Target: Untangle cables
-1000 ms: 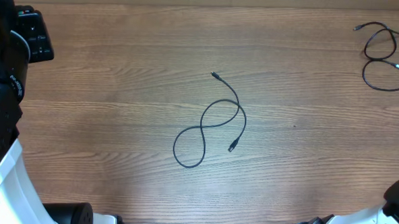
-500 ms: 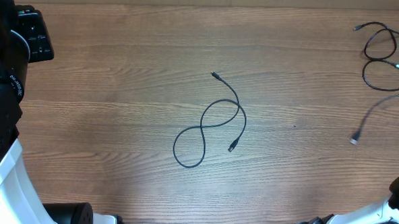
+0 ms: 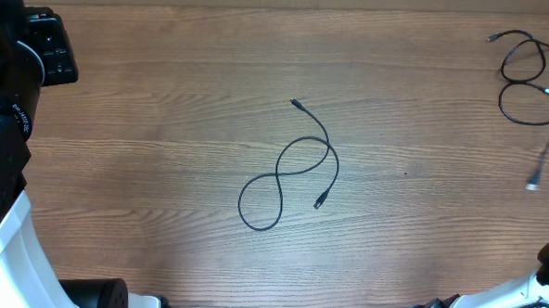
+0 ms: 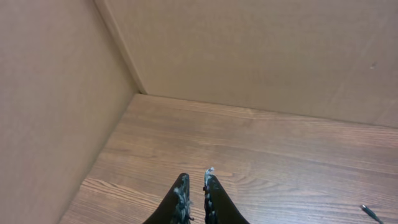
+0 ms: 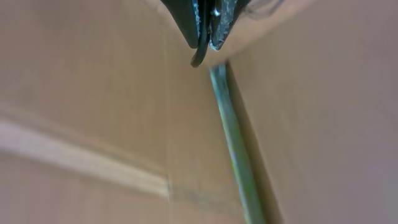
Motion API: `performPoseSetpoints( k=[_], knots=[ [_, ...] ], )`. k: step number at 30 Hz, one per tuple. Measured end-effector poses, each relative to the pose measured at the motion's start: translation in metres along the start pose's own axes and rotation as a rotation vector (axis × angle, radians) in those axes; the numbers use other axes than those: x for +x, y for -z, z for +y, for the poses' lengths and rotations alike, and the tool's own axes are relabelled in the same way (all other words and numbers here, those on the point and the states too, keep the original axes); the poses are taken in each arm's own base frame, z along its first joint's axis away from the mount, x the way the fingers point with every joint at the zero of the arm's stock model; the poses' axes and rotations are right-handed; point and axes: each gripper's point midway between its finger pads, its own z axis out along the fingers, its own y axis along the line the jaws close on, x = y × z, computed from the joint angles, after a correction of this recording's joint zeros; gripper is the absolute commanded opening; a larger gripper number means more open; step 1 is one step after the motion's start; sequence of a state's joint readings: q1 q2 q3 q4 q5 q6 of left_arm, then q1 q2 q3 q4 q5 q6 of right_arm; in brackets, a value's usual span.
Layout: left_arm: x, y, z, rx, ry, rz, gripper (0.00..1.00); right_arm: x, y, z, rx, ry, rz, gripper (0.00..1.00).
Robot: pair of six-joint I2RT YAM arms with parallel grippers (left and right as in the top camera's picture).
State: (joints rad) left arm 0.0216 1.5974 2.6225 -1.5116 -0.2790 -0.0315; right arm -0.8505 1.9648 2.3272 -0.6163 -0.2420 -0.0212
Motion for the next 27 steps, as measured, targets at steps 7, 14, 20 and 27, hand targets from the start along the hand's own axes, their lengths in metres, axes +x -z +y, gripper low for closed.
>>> performPoseSetpoints(
  k=[7, 14, 20, 27],
  knots=[
    [0.000, 0.000, -0.001, 0.006, 0.000, 0.000, 0.09, -0.033, 0.012, 0.004, -0.015, 0.072, -0.111, 0.04],
    [0.000, 0.000, -0.001, 0.006, 0.000, 0.001, 0.08, -0.026, 0.012, 0.003, -0.022, 0.116, -0.079, 0.04],
    [0.000, 0.000, -0.001, 0.007, 0.000, 0.000, 0.08, 0.031, -0.007, -0.017, -0.009, 0.108, 0.096, 0.04],
    [0.000, 0.000, -0.001, 0.006, 0.000, 0.000, 0.07, 0.156, -0.046, -0.053, 0.007, 0.020, 0.380, 0.04]
  ],
)
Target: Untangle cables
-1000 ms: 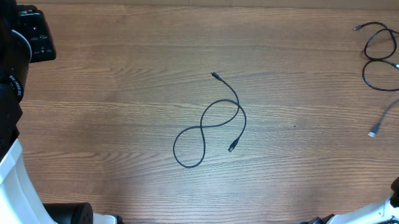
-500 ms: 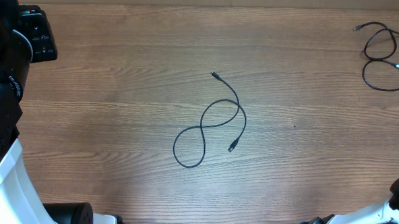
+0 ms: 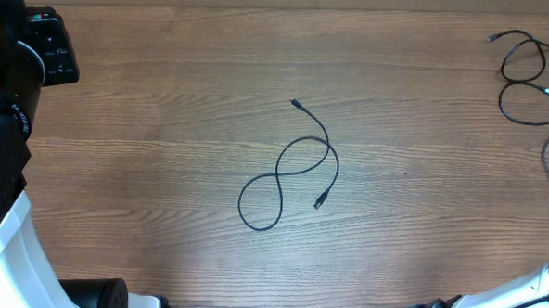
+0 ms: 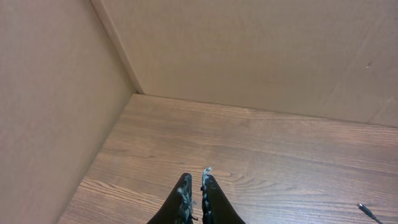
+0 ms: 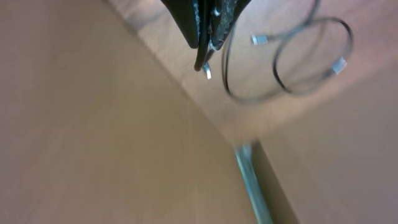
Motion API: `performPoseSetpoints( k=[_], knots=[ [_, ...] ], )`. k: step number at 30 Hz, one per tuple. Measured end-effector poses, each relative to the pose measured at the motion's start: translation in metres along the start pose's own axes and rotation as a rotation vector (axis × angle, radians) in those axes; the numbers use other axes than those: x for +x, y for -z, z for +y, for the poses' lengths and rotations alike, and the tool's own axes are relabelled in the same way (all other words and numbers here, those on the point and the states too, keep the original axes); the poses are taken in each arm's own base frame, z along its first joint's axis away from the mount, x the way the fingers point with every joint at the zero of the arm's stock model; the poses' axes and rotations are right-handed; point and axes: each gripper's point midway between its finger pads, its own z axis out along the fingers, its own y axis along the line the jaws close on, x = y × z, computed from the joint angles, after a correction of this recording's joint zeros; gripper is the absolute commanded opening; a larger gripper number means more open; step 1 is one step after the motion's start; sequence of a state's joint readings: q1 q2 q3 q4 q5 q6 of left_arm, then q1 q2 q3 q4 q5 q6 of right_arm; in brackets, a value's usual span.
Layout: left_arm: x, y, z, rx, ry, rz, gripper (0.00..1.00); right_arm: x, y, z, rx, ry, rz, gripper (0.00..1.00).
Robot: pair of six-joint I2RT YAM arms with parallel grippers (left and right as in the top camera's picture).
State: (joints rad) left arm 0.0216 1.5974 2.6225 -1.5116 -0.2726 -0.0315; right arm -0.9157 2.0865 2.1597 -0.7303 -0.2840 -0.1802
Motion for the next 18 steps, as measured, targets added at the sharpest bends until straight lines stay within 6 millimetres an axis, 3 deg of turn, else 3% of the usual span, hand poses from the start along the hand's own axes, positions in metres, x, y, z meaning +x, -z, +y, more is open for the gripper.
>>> performPoseSetpoints(
  k=[2, 5, 10, 18],
  knots=[
    [0.000, 0.000, 0.000, 0.000, 0.000, 0.000, 0.07, 0.032, -0.020, -0.003, -0.007, -0.024, 0.071, 0.04],
    [0.000, 0.000, 0.000, 0.000, 0.000, 0.000, 0.06, 0.065, -0.036, -0.004, -0.015, -0.041, 0.130, 0.04],
    [0.000, 0.000, 0.000, 0.000, 0.000, 0.000, 0.06, 0.103, -0.052, -0.005, -0.018, -0.086, 0.180, 0.04],
    [0.000, 0.000, 0.000, 0.000, 0.000, 0.001, 0.06, 0.179, -0.072, 0.002, -0.041, -0.248, 0.283, 0.04]
  ],
)
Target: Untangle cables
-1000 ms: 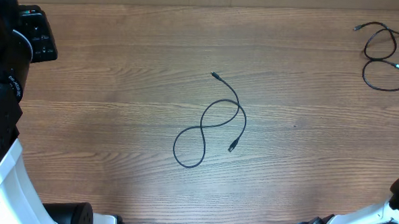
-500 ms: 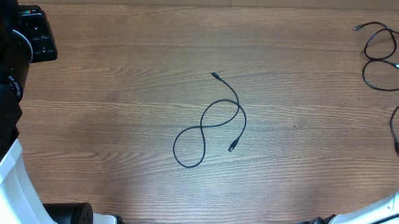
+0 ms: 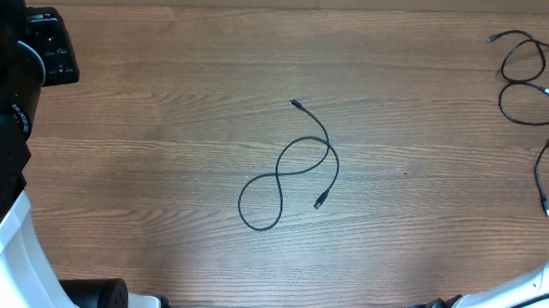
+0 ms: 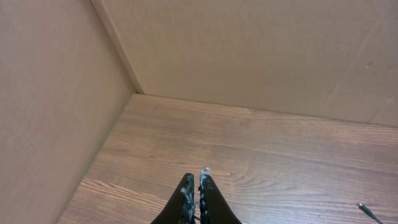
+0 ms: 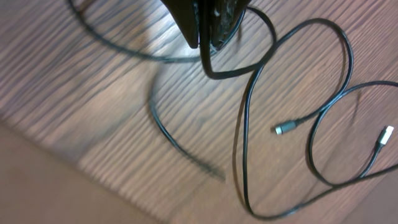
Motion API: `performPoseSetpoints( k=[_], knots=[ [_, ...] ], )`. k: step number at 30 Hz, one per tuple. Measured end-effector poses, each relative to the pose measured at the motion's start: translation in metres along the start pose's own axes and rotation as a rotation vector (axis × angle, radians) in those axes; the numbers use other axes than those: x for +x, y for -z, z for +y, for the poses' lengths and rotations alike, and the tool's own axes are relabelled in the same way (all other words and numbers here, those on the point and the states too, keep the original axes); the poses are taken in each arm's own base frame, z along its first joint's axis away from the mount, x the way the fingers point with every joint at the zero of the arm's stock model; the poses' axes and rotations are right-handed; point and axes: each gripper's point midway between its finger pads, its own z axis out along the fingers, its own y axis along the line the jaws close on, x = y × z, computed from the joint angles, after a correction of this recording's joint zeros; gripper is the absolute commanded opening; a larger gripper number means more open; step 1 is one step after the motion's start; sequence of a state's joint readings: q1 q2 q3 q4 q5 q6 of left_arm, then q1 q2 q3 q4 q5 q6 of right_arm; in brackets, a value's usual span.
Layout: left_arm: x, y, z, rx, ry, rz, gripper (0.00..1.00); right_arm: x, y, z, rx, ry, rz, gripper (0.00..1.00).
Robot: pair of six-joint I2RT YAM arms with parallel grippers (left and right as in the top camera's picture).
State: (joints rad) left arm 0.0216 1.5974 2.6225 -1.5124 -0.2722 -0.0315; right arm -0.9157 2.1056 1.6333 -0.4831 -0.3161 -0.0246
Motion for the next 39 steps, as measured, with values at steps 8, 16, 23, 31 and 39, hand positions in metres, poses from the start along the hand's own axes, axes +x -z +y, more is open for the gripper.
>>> performPoseSetpoints(
  k=[8, 16, 23, 31, 39],
  knots=[
    [0.003, 0.000, 0.000, 0.000, -0.003, 0.011, 0.06, 0.024, -0.009, 0.006, -0.053, -0.096, 0.043, 1.00],
    [0.006, 0.000, 0.000, -0.001, -0.007, 0.024, 0.06, -0.012, 0.019, 0.056, -0.236, -0.089, 0.006, 1.00],
    [0.009, 0.000, 0.000, -0.002, -0.010, 0.036, 0.07, -0.094, 0.138, 0.163, -0.361, 0.084, -0.188, 1.00],
    [0.009, 0.000, 0.000, -0.002, -0.010, 0.037, 0.09, -0.045, 0.226, 0.309, -0.572, 0.294, -0.143, 0.95],
    [0.009, 0.000, 0.000, -0.001, -0.010, 0.036, 0.09, 0.092, 0.221, 0.424, -0.741, 0.499, 0.174, 0.93]
  ],
)
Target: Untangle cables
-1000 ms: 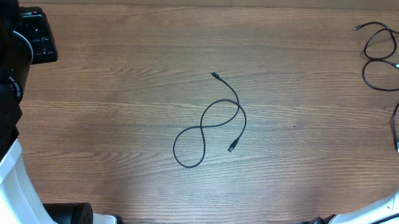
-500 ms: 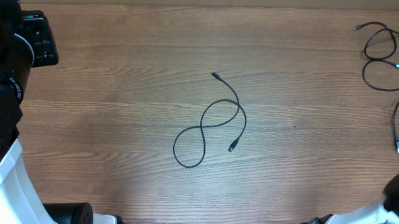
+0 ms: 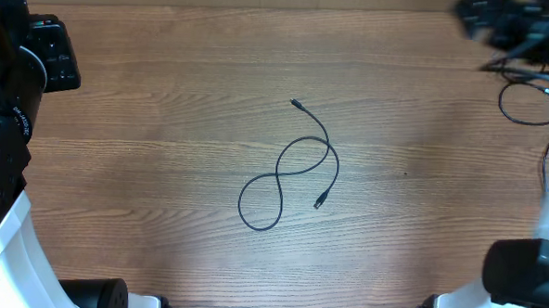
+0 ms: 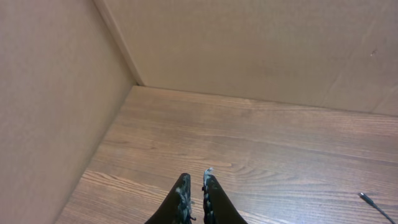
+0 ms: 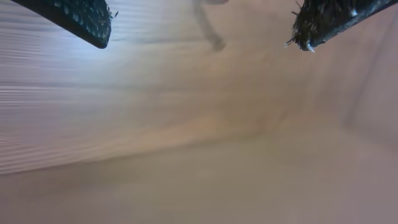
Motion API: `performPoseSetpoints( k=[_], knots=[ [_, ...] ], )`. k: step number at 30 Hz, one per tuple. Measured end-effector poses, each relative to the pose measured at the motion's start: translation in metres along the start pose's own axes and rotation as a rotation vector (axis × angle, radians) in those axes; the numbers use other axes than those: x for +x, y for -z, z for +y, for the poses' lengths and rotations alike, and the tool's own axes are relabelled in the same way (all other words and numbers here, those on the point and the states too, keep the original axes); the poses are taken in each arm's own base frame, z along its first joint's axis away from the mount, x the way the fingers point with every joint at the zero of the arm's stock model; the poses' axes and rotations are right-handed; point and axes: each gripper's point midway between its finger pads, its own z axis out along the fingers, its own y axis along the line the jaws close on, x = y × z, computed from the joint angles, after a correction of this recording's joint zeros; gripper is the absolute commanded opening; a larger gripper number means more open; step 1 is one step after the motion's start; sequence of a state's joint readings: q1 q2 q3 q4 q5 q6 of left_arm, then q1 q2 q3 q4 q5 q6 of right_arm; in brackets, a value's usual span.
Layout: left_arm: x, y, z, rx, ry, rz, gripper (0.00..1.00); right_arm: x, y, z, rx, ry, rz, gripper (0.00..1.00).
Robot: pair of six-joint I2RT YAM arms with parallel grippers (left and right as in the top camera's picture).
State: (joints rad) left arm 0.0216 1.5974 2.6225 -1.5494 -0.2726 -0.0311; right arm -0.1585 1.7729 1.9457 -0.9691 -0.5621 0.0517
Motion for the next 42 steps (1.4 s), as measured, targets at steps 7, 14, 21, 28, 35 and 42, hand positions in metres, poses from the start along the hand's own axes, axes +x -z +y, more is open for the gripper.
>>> performPoseSetpoints(
  k=[7, 14, 21, 28, 35, 42],
  knots=[
    [0.000, 0.000, 0.000, 0.000, 0.000, -0.001, 0.09, 0.094, -0.075, 0.138, -0.110, 0.163, 0.254, 1.00],
    [0.000, 0.000, 0.000, 0.000, 0.000, 0.000, 0.15, 0.205, -0.125, 0.189, -0.013, 0.173, 0.439, 0.99],
    [0.008, 0.000, 0.000, -0.001, -0.009, 0.032, 0.20, 0.318, -0.138, 0.167, 0.179, 0.160, 0.634, 0.88],
    [0.012, 0.000, 0.000, -0.001, -0.013, 0.047, 0.19, 0.385, -0.120, 0.107, 0.367, 0.089, 0.797, 0.89],
    [0.012, 0.000, 0.000, -0.001, -0.013, 0.047, 0.18, 0.411, -0.110, 0.095, 0.388, 0.055, 0.870, 0.89],
    [0.012, 0.000, 0.000, -0.001, -0.013, 0.047, 0.18, 0.422, -0.110, 0.113, 0.347, 0.100, 0.875, 0.89]
  ],
)
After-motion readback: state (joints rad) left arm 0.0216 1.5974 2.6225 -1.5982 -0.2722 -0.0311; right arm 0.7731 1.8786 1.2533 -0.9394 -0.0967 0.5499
